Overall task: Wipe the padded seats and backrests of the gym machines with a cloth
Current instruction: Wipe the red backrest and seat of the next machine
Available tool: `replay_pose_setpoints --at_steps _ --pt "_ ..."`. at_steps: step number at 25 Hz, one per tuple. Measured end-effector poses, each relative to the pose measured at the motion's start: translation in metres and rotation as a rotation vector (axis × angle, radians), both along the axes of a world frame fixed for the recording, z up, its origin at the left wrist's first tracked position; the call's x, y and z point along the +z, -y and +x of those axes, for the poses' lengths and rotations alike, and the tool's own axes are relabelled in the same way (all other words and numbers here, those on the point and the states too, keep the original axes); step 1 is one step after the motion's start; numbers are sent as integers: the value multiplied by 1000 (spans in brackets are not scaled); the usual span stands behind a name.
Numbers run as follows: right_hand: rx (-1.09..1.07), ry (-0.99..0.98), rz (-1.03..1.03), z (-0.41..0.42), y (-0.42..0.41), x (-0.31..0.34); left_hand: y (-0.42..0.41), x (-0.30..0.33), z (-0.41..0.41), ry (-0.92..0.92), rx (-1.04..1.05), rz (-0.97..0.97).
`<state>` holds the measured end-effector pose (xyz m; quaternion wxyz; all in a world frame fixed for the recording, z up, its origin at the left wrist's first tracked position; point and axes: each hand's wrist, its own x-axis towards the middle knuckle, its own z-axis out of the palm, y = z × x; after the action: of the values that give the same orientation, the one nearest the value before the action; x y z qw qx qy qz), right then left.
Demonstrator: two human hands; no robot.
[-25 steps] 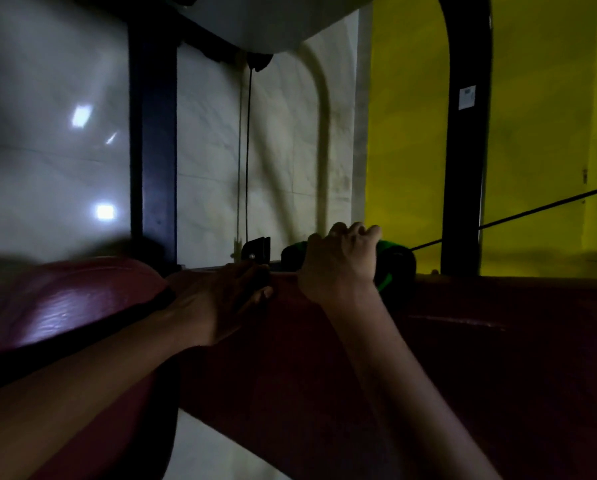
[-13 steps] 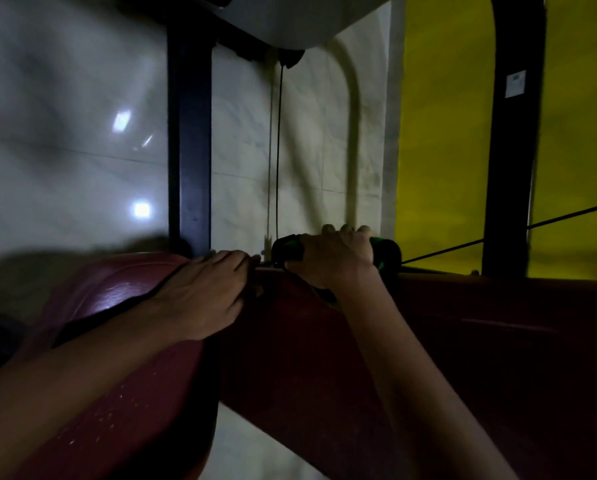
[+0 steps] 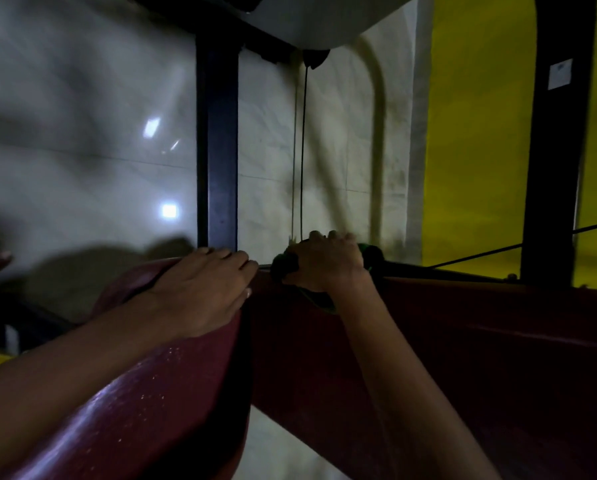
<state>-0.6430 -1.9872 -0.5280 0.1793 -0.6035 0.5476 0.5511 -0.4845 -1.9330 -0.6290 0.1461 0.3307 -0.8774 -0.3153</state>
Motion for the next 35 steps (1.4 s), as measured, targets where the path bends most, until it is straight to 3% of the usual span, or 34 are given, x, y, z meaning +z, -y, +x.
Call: replay_pose_setpoints --at_steps 4,10,17,24,28,35 --pt "1 -79 -51 -5 -4 9 -3 -1 2 15 -43 -35" --pt "61 -33 95 25 -9 -57 -4 7 13 43 -67 -29" --pt "-18 -45 -23 6 -8 -28 -5 3 17 112 -62 14" --pt "-63 21 118 32 -4 -109 -2 13 20 146 -108 -35" --pt "-63 56 -31 32 -8 -85 2 18 22 134 -125 -22" --pt "-149 191 -532 21 -23 8 7 29 33 108 -231 57"
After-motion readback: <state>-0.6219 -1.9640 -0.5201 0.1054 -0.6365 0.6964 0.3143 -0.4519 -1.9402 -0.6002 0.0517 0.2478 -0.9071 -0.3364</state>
